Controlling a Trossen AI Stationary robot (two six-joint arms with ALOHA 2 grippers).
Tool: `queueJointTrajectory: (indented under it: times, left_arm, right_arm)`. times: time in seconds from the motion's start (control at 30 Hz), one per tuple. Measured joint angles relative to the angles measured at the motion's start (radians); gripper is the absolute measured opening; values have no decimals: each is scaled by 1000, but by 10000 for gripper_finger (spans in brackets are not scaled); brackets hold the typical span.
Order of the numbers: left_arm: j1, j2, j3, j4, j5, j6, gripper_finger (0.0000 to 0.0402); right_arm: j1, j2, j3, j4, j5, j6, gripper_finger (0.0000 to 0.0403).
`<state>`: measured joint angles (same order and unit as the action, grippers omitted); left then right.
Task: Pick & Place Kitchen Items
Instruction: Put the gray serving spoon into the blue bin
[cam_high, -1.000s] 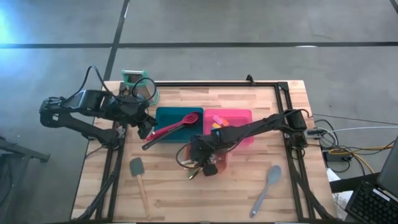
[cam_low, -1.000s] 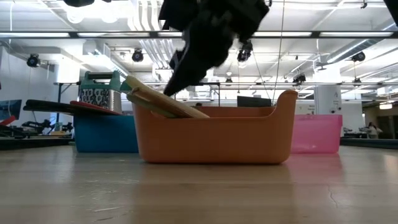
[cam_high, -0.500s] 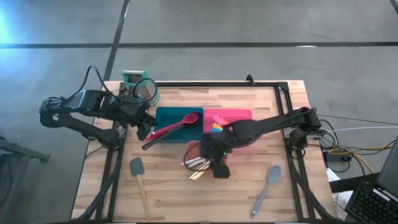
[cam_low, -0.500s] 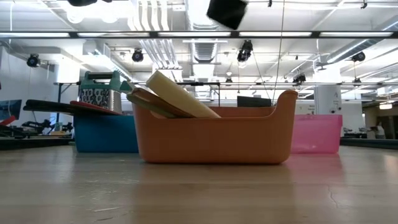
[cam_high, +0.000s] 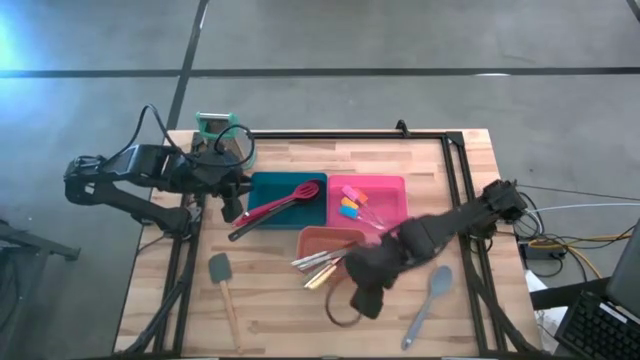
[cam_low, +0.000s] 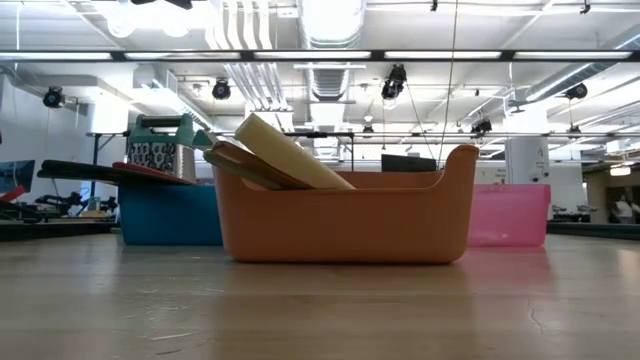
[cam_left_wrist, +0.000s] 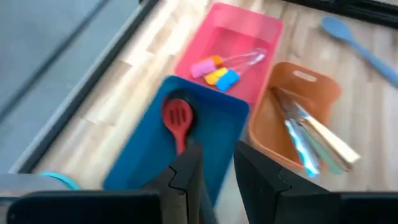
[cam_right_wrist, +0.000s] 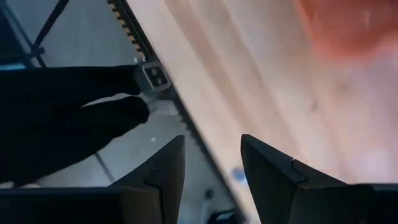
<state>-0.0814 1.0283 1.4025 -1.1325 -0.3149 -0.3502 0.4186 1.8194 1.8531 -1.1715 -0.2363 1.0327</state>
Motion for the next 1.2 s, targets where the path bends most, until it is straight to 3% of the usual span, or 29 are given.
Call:
queueJointTrajectory:
  times: [0.27, 0.5, 0.63, 0.9, 1.2]
  left_arm:
    - [0, 0, 0, 5, -42, 95, 94]
    - [0, 0, 0, 15, -43, 150, 94]
    - [0, 0, -2, 36, -43, 182, 94]
    - [1, 5, -16, 82, -43, 212, 94]
    - [1, 4, -16, 75, -19, 199, 94]
  right_arm:
    - [168, 0, -23, -1, 12, 535, 137]
    - [319, 0, -24, 0, 174, 1036, 132]
    - [382, 7, -25, -5, 325, 1242, 132]
    - [373, 56, -35, -38, 371, 1246, 133]
    - [374, 58, -159, -35, 312, 1264, 132]
